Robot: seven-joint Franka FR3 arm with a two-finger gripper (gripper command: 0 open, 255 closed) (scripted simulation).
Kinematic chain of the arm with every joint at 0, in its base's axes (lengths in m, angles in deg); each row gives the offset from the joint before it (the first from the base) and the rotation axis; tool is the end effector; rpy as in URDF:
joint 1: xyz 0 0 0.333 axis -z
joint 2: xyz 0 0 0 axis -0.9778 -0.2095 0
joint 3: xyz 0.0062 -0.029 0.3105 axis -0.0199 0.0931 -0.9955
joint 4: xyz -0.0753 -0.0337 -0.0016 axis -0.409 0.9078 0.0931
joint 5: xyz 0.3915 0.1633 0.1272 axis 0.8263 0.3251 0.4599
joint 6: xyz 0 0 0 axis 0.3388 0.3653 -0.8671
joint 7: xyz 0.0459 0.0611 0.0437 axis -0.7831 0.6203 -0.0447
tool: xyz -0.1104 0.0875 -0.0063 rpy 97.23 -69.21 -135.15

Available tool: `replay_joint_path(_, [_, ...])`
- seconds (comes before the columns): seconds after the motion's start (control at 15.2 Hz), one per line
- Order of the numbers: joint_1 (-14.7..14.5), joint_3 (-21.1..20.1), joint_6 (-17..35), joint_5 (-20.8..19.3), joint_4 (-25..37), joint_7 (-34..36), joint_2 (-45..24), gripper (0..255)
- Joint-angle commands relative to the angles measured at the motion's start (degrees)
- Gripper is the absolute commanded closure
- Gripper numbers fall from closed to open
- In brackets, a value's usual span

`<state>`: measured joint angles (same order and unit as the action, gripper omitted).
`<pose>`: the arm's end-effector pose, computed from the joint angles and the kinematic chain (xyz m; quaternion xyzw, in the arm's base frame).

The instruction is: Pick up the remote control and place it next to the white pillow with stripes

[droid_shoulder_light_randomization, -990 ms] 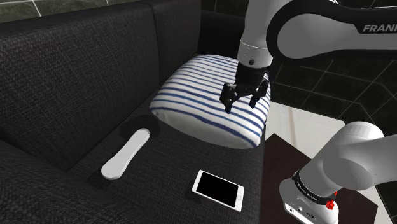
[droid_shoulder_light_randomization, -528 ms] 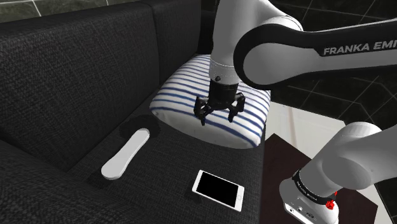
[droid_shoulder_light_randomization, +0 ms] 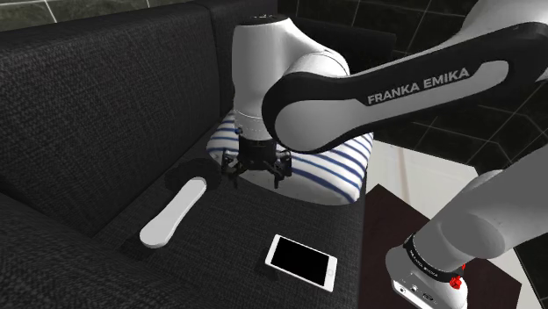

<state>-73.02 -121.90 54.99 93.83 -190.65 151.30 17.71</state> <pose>0.4110 0.3546 0.3776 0.9488 -0.3157 -0.0073 0.0008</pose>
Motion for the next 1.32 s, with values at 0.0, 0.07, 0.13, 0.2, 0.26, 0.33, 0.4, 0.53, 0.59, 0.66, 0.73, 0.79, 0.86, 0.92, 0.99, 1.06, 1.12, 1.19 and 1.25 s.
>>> replay_joint_path(0.0, [1.25, -2.81, 1.46, -3.95, 3.44, 6.51, -5.53, 0])
replay_joint_path(0.07, [1.51, -4.01, 2.11, -6.53, 5.24, 9.98, -8.66, 0])
replay_joint_path(0.13, [1.47, -4.95, 2.58, -9.37, 7.15, 13.55, -11.93, 0])
replay_joint_path(0.2, [1.12, -5.59, 2.86, -12.39, 9.17, 17.15, -15.28, 0])
replay_joint_path(0.26, [0.34, -5.79, 2.93, -15.45, 11.3, 20.68, -18.64, 0])
replay_joint_path(0.33, [-0.85, -5.56, 2.82, -18.38, 13.56, 24.0, -21.91, 0])
replay_joint_path(0.4, [-2.44, -4.89, 2.56, -21.04, 15.92, 27.04, -25.01, 0])
replay_joint_path(0.53, [-5.99, -3.05, 1.72, -25.59, 20.95, 32.3, -30.76, 0])
replay_joint_path(0.59, [-7.86, -1.97, 1.17, -27.48, 23.62, 34.54, -33.44, 0])
replay_joint_path(0.66, [-9.69, -0.92, 0.55, -29.18, 26.4, 36.57, -36.05, 0])
replay_joint_path(0.73, [-11.57, 0.22, -0.11, -30.65, 29.29, 38.36, -38.55, 0])
replay_joint_path(0.79, [-13.39, 1.31, -0.85, -31.97, 32.31, 39.99, -41.03, 0])
replay_joint_path(0.86, [-15.22, 2.41, -1.64, -33.13, 35.46, 41.43, -43.46, 0])
replay_joint_path(0.92, [-17.05, 3.53, -2.5, -34.13, 38.77, 42.7, -45.89, 0])
replay_joint_path(0.99, [-17.47, 3.82, -2.68, -34.3, 39.51, 42.94, -46.39, 0])
replay_joint_path(1.06, [-17.53, 3.98, -2.11, -34.52, 39.18, 43.07, -46.7, 0])
replay_joint_path(1.12, [-17.6, 4.15, -1.54, -34.75, 38.88, 43.21, -47.01, 0])
replay_joint_path(1.19, [-17.67, 4.32, -0.97, -34.98, 38.59, 43.35, -47.33, 0])
replay_joint_path(1.25, [-17.74, 4.49, -0.42, -35.22, 38.31, 43.5, -47.67, 0])
